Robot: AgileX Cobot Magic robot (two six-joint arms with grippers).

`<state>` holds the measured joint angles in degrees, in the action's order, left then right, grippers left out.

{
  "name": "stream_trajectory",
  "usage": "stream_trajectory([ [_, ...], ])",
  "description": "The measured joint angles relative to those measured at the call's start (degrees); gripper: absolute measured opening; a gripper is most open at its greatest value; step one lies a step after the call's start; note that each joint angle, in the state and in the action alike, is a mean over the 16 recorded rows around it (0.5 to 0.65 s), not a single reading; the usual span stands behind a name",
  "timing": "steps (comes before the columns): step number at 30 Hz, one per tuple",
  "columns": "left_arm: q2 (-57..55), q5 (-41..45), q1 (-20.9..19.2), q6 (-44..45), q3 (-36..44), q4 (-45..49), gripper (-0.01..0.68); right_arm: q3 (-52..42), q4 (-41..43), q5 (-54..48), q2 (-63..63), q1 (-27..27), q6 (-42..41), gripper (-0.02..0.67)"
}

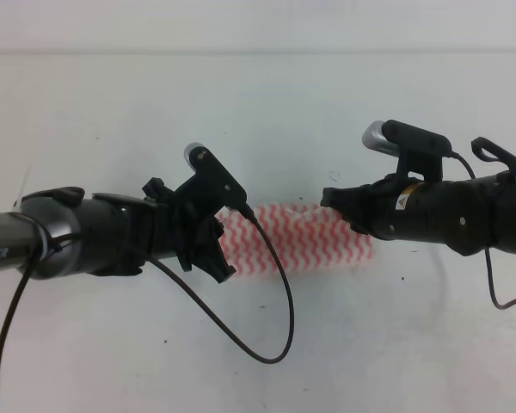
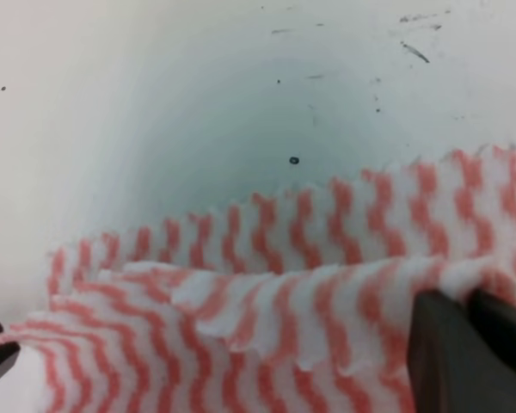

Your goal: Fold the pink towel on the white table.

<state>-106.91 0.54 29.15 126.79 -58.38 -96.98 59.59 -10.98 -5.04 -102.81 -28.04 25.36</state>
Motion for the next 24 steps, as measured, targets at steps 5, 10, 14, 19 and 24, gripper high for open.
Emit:
stream_trajectory([
  [5,-0.2,-0.2,0.0,0.1,-0.3,0.0,-0.005,0.0,0.0,0.1,0.0,0.0,0.0,-0.017],
  [10,-0.3,-0.3,0.0,0.3,-0.9,0.0,-0.005,0.0,0.0,0.2,0.0,0.0,0.0,-0.017],
  [14,-0.2,-0.5,-0.2,0.4,-1.3,0.0,-0.005,0.2,0.0,0.2,-0.2,0.0,0.0,-0.017],
  [19,-0.2,-0.3,-0.7,0.4,-1.7,0.0,-0.005,0.6,0.0,-0.1,-0.6,0.0,0.0,-0.017],
  [24,-0.2,-0.1,-1.2,0.5,-1.8,0.0,-0.005,1.2,0.0,-0.4,-1.1,0.0,0.0,-0.017],
])
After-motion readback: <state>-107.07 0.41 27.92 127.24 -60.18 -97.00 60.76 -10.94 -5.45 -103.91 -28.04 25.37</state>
